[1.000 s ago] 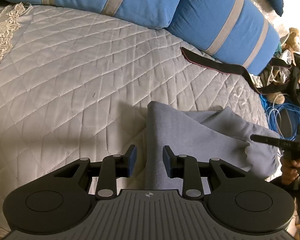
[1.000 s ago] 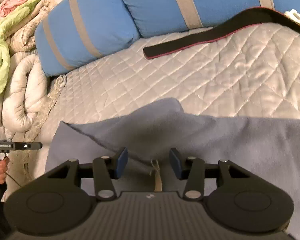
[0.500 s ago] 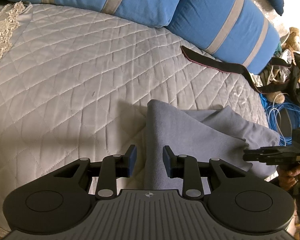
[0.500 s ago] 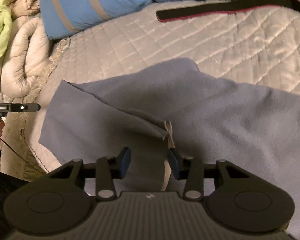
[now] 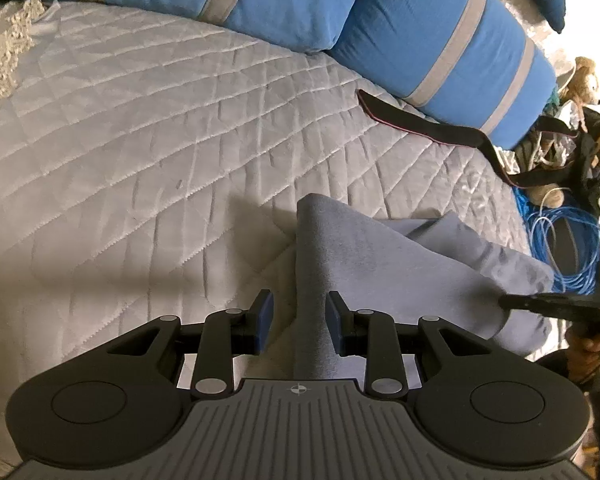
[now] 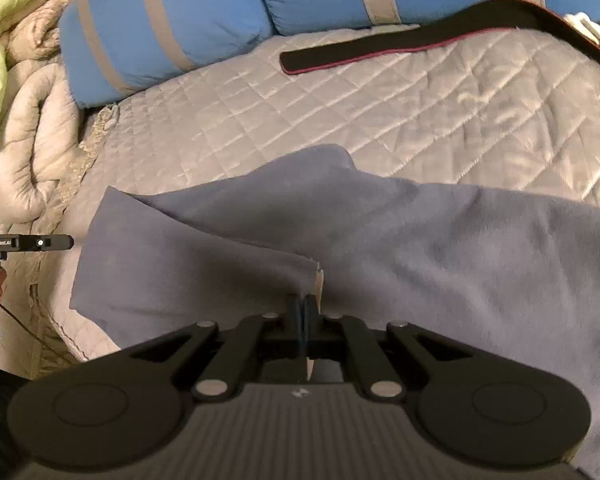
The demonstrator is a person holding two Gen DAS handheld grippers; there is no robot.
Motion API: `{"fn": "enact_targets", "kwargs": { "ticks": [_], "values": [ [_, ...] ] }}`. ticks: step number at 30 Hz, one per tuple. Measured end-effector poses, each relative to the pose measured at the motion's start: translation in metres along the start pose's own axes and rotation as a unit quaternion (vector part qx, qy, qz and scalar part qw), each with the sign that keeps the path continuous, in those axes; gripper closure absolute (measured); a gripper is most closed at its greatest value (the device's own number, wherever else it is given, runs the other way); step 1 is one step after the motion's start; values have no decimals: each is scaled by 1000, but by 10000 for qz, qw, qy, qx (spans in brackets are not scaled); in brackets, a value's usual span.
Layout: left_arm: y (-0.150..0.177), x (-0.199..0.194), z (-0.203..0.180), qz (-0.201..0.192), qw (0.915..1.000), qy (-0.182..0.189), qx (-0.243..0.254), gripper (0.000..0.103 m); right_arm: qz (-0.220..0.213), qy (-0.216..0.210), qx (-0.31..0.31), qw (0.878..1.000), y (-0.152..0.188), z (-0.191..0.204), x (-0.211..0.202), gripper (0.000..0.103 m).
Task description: Fold clothes
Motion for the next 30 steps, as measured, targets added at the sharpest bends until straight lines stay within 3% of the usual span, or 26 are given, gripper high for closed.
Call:
{"fn": "enact_targets", "kwargs": {
  "ticks": [3, 4, 7, 8, 10, 14, 16, 19, 21, 26, 27, 28, 30],
  "values": [
    [0, 2, 4, 47, 9997, 176, -135, 75, 11, 71, -61, 10000, 2, 5, 8, 99],
    [1, 3, 6, 61, 9995, 238, -181, 75, 18, 88, -81, 9999, 3, 6, 10, 93],
    [2, 10, 7, 99, 9993, 304, -214, 74, -24, 200, -230, 9995, 4, 11, 11, 89],
    [3, 13, 6, 98, 9994, 289, -178, 74, -44, 236, -317, 9992, 5, 13, 10, 85],
    [3, 19, 5, 109, 9993, 345, -113, 72, -101, 378, -393, 9985, 5, 16, 8, 66],
    [3, 31, 4, 191, 9975, 666, -107, 66, -228, 516, -370, 9977, 7, 16, 4, 57],
    [4, 39, 2, 239, 9978, 619, -47, 65, -317, 580, -325, 9973, 8, 16, 2, 50],
    [5, 53, 5, 318, 9973, 667, -16, 63, -564, 751, -205, 9954, 12, 19, -2, 47],
    [6, 63, 7, 421, 9944, 966, 9, 63, -755, 801, -132, 9938, 13, 23, -3, 45],
    [4, 84, 11, 629, 9834, 1699, 117, 65, -1202, 256, 64, 9924, 18, 40, 1, 40],
    [3, 88, 14, 675, 9812, 1810, 37, 67, -1252, 133, 59, 9920, 19, 42, 5, 40],
    [2, 92, 17, 714, 9793, 1893, -64, 79, -1291, 23, 70, 9916, 20, 43, 9, 39],
    [0, 99, 24, 776, 9751, 2062, -240, 86, -1325, -140, 173, 9909, 22, 40, 19, 39]
  ]
}}
Point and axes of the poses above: each gripper's, at about its wrist camera, not at the fingertips, and x roughly the way its jaws point, z to its left, y to its underside, the point moved 2 cm from there along x, roughly the way its jaws point, and after that the axes turned 9 degrees about -y, right-handed, at the moved point
